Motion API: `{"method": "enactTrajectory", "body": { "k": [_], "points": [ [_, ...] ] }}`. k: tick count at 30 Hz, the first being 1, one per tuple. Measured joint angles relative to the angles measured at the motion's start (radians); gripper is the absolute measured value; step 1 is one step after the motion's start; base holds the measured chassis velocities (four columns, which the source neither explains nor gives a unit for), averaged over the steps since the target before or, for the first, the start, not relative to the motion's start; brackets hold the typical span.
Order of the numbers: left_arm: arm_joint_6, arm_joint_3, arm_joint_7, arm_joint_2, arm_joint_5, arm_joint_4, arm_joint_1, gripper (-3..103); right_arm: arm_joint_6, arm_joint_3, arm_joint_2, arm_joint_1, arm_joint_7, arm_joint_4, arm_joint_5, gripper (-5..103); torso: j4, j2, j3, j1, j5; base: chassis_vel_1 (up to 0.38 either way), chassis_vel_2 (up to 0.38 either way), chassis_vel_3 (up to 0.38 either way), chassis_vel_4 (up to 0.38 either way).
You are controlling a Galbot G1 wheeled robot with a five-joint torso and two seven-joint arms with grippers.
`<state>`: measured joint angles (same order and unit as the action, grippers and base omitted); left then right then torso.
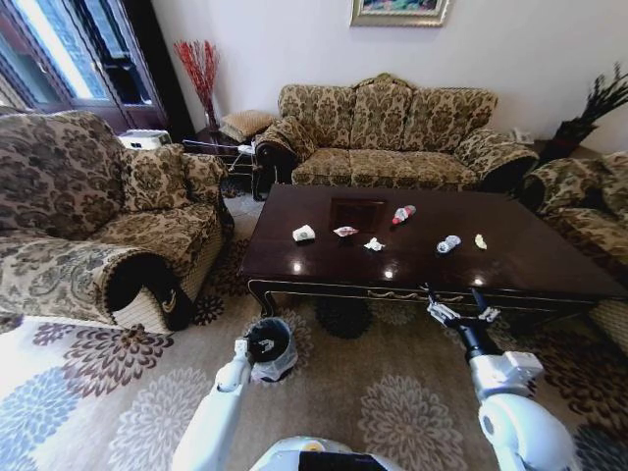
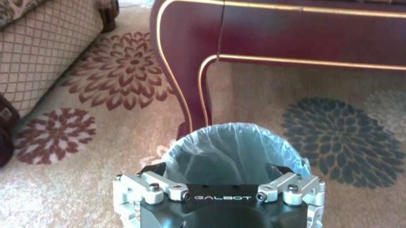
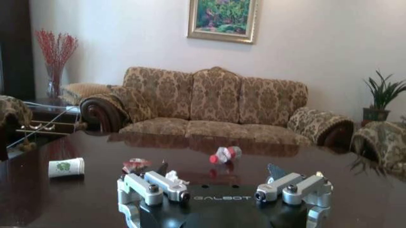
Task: Move to the front of the table and place the trash on the table into the trash bin.
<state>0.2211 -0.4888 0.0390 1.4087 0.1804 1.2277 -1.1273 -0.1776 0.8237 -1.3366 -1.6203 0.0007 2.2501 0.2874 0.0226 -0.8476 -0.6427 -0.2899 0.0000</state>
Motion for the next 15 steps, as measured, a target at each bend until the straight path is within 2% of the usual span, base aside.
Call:
{"method": "enactTrajectory", "body": {
  "k": [9,15],
  "points": [
    [-0.004,-0.015,0.013,-0.01,0.001,0.024,-0.021,100,-0.004,-0.015,-0.01,0.006,-0.015,-0.007,-0.008,100,0.0,0.0,0.0,0.0,-0.0001,0.0,0.0,0.0,0.0],
    [-0.005,-0.024,0.018,-0.007,-0.001,0.032,-0.038,100,-0.004,-0.014,-0.007,-0.003,-0.017,-0.003,-0.011,100,-0.0001,0.0,0.0,0.0,0.0,-0.072,0.075,0.078,-0.068]
  ]
}}
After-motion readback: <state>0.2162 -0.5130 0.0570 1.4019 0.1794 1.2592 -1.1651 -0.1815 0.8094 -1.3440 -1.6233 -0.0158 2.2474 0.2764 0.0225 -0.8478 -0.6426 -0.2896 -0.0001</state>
